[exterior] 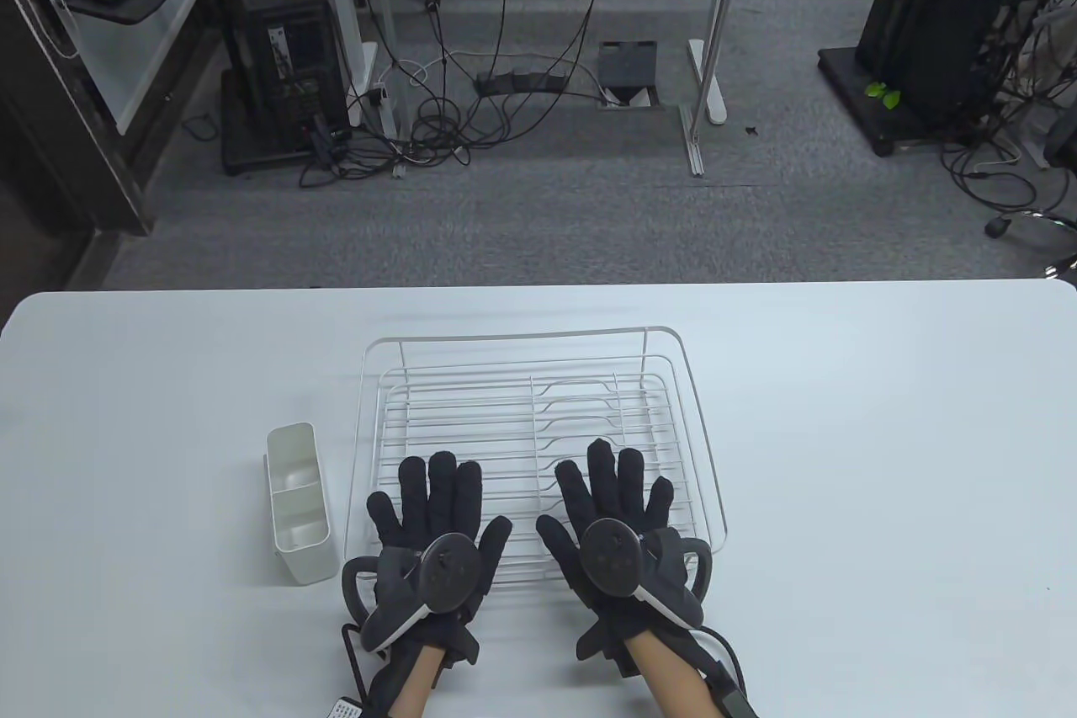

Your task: Hang the cutlery bin on dish rack (Opening facing upward)

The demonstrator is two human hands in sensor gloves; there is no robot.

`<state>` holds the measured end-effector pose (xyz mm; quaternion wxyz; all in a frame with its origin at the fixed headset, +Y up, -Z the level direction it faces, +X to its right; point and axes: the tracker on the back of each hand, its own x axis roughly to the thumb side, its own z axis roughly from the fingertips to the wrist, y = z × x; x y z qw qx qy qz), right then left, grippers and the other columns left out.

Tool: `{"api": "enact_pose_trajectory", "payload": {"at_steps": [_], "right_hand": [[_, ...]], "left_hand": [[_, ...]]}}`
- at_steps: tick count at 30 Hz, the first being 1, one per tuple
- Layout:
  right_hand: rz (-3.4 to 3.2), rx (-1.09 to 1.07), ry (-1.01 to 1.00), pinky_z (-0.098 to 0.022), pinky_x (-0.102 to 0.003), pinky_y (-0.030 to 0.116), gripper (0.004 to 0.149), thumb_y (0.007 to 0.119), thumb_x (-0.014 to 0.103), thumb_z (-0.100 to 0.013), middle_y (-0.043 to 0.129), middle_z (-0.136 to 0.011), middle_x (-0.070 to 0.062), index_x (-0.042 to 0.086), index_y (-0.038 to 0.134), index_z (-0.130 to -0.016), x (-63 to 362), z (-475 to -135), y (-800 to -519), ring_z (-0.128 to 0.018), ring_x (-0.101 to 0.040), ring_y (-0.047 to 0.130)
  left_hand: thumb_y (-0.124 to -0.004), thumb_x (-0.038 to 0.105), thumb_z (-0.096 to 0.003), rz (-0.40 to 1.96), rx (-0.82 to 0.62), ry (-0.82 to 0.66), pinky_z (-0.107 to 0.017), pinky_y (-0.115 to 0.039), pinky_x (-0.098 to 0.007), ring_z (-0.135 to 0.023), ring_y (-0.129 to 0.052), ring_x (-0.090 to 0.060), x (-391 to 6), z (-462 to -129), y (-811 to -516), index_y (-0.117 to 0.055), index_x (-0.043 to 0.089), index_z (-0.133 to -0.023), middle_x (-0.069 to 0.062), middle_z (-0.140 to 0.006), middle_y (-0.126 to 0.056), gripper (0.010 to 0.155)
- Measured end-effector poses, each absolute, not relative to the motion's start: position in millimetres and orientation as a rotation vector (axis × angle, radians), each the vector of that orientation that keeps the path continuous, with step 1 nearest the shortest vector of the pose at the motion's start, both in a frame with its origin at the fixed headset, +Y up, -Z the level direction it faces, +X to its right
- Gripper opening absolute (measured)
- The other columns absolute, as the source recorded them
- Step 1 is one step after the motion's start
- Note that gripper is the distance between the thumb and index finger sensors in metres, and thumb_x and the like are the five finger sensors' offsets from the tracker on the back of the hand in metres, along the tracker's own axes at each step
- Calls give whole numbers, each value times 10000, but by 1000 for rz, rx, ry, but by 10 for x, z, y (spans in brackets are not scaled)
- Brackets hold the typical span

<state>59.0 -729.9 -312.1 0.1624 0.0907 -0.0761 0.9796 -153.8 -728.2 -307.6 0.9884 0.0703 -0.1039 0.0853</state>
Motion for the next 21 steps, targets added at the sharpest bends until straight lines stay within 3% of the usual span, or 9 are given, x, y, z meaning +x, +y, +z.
{"api": "enact_pose_trajectory", "payload": {"at_steps": [13,21], "right_hand": [[2795,260,-218,-674,-671,165,690,542,630,-549,256,-1182,-87,256,477,-1125,590,-3119,-7299,-1071,-400,189],[2795,260,-216,-674,-673,167,689,543,630,-550,257,-1182,-88,256,476,-1125,590,-3119,-7297,-1072,-401,192]], "left_hand": [[-454,666,-599,160,160,-210,-688,-153,-687,-1118,-220,-392,-1529,-3063,-7279,-373,214,-1179,-122,-1220,-320,741],[-445,671,-601,196,198,-235,-681,-105,-681,-1093,-72,-385,-1559,-3032,-7185,-132,256,-1151,-109,-1219,-161,757]]}}
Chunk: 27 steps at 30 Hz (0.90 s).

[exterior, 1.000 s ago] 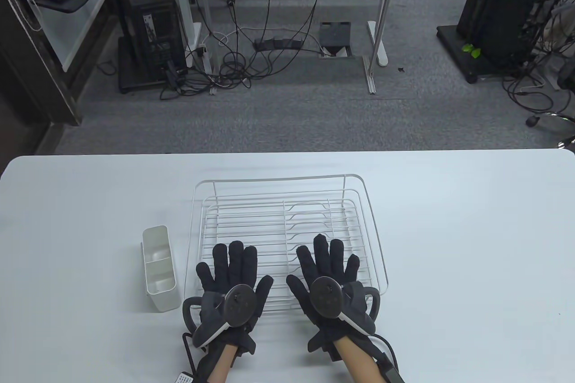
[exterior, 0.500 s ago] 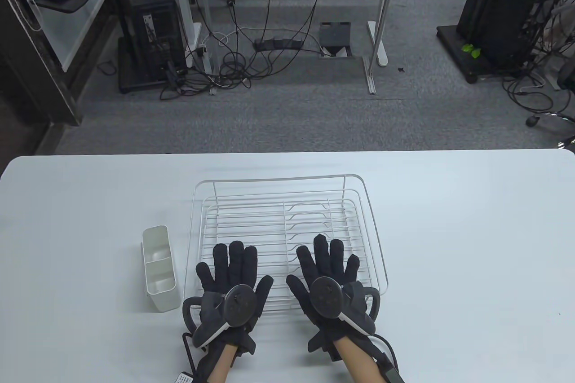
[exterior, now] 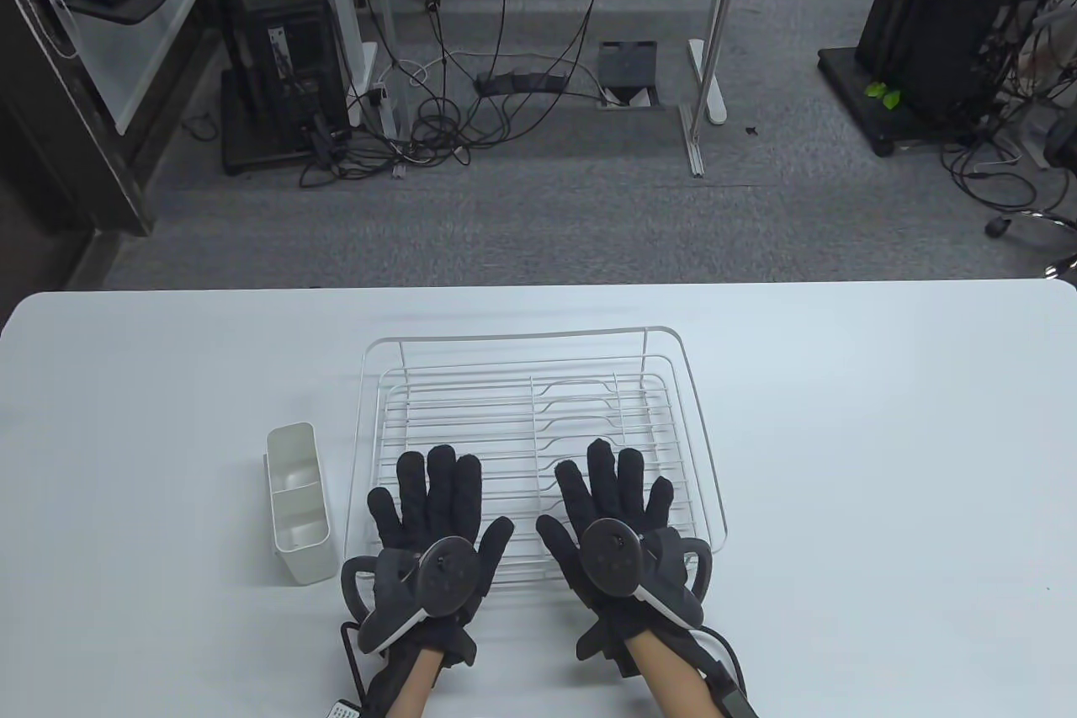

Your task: Hang the cutlery bin on dish rack (Opening facing upward)

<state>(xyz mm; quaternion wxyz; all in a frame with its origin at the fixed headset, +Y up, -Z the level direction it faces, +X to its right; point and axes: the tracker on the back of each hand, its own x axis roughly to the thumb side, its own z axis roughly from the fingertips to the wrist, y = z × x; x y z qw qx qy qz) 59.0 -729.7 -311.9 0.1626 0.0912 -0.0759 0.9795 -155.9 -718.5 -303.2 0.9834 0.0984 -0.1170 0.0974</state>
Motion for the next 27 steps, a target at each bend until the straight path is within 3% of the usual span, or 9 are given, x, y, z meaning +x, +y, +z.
{"api": "enact_pose_trajectory", "payload": {"at_steps": [5,15,27], "right_hand": [[2795,260,-216,-673,-674,169,688,543,630,-550,259,-1182,-89,257,480,-1125,590,-3119,-7296,-1071,-404,193],[2794,260,-212,-672,-679,174,691,543,632,-549,262,-1184,-88,256,490,-1126,590,-3124,-7298,-1073,-405,199],[2795,259,-214,-673,-676,175,693,542,633,-549,264,-1185,-88,251,497,-1126,591,-3123,-7298,-1073,-404,201]], "left_hand": [[-453,656,-612,255,294,-229,-675,-75,-674,-1088,-15,-363,-1736,-2993,-7051,-141,275,-1156,-71,-1222,-132,734],[-489,640,-621,496,417,-19,-642,-2,-657,-1060,66,-362,-2369,-2917,-6914,-24,299,-1119,-57,-1206,-35,761],[-523,598,-633,875,403,268,-626,-2,-657,-1044,63,-391,-3100,-2867,-7164,-68,272,-1137,-74,-1202,-44,753]]}}
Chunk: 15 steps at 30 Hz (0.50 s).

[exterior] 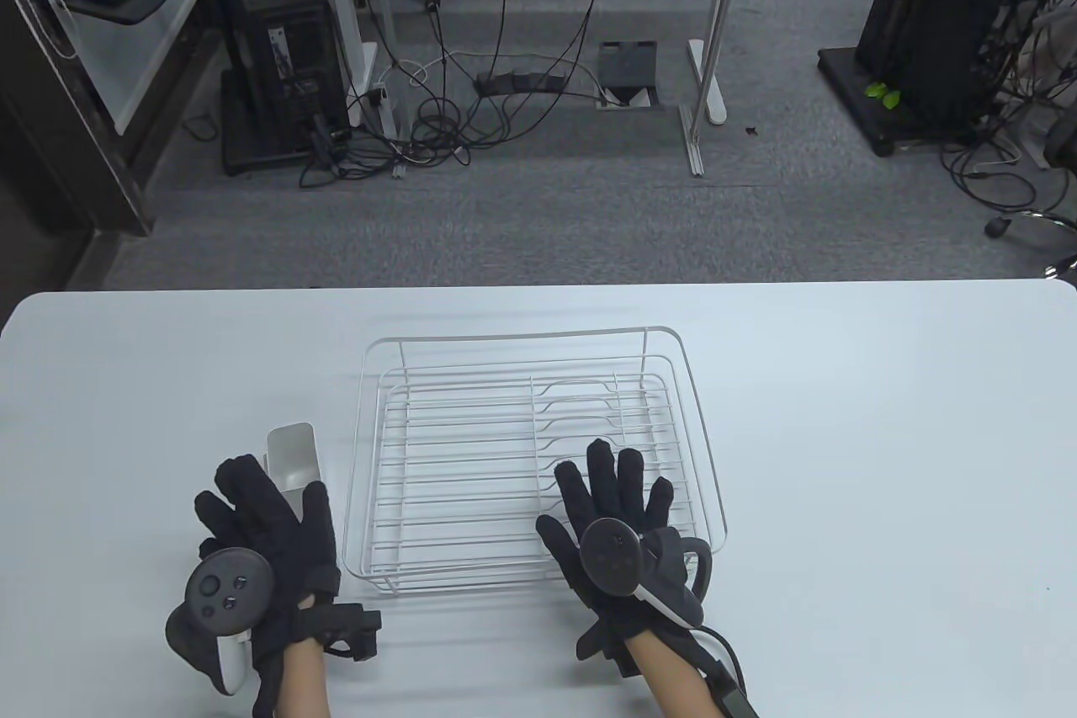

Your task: Hang the cutlery bin on dish rack (Opening facing upward)

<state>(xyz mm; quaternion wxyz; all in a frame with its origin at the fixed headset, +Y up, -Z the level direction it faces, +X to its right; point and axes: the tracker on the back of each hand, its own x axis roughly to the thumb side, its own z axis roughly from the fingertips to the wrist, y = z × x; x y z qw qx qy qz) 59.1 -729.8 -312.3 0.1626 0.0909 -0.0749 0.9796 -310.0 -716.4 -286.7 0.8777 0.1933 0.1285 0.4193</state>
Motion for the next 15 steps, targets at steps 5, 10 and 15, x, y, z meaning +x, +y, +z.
{"api": "enact_pose_trajectory", "payload": {"at_steps": [5,10,15], "right_hand": [[2795,259,-218,-674,-674,174,693,542,632,-549,261,-1184,-88,252,492,-1126,590,-3122,-7298,-1072,-405,198],[2795,259,-217,-674,-675,176,693,543,633,-549,261,-1184,-87,253,491,-1126,590,-3122,-7298,-1072,-404,199],[2795,259,-217,-674,-676,178,694,542,633,-549,265,-1185,-90,251,495,-1126,591,-3121,-7298,-1072,-406,203]], "left_hand": [[-541,572,-637,976,386,371,-631,-16,-657,-1041,54,-399,-3318,-2841,-7301,-78,266,-1137,-78,-1198,-48,747],[-568,564,-642,1103,312,437,-638,-26,-664,-1030,73,-406,-3455,-2831,-7448,8,277,-1103,-72,-1181,5,791],[-592,515,-645,1218,278,462,-643,-42,-666,-1029,61,-416,-3488,-2859,-7581,11,263,-1098,-79,-1176,4,795]]}}
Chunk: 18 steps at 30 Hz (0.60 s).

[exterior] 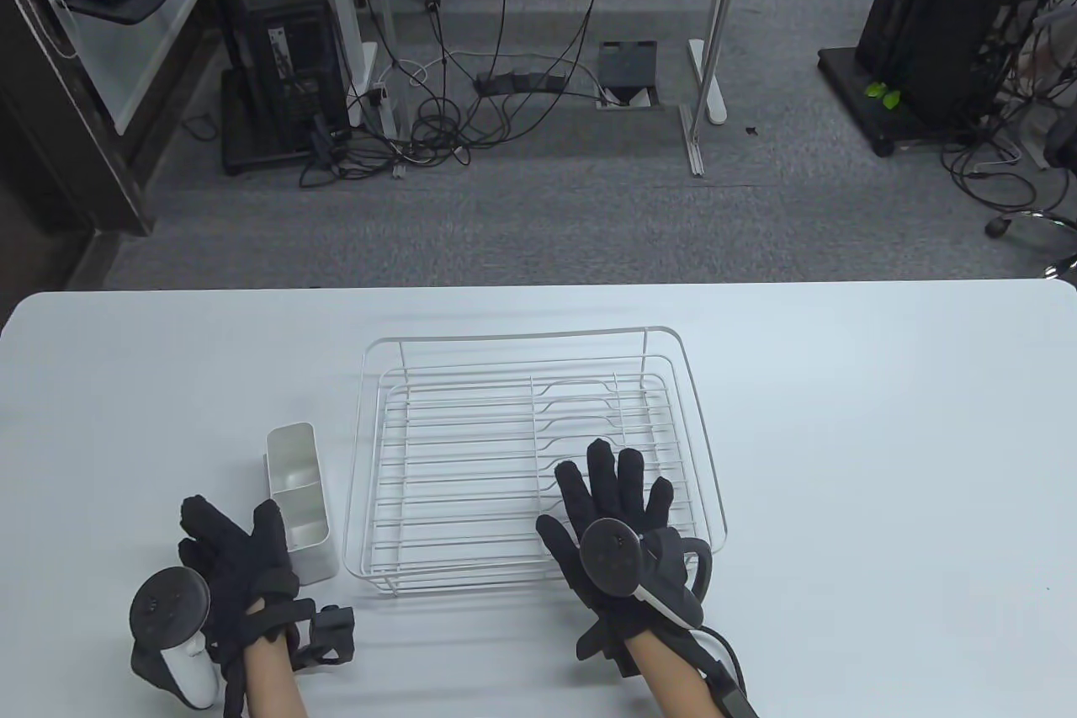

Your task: Hang the cutlery bin on dish rack (Opening facing upward)

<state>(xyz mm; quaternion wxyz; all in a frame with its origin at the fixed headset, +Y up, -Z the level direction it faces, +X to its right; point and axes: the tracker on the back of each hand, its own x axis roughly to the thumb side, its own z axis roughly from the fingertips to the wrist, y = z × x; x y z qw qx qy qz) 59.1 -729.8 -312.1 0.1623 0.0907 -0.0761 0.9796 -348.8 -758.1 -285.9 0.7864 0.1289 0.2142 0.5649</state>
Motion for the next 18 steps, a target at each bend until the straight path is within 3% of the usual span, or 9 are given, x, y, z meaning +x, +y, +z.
{"api": "enact_pose_trajectory", "payload": {"at_steps": [8,18], "right_hand": [[2795,259,-217,-674,-676,180,694,542,633,-549,270,-1184,-91,250,498,-1126,590,-3122,-7300,-1072,-407,205],[2796,258,-216,-674,-677,183,695,541,633,-549,276,-1185,-93,246,513,-1125,591,-3121,-7300,-1073,-406,210]], "left_hand": [[-594,433,-645,1231,180,462,-661,-116,-677,-1036,-14,-454,-3416,-2922,-7713,-31,235,-1109,-108,-1175,-39,756],[-568,377,-642,1368,201,454,-673,-199,-696,-1059,-142,-507,-3373,-2960,-7799,-116,224,-1143,-143,-1189,-108,692]]}}
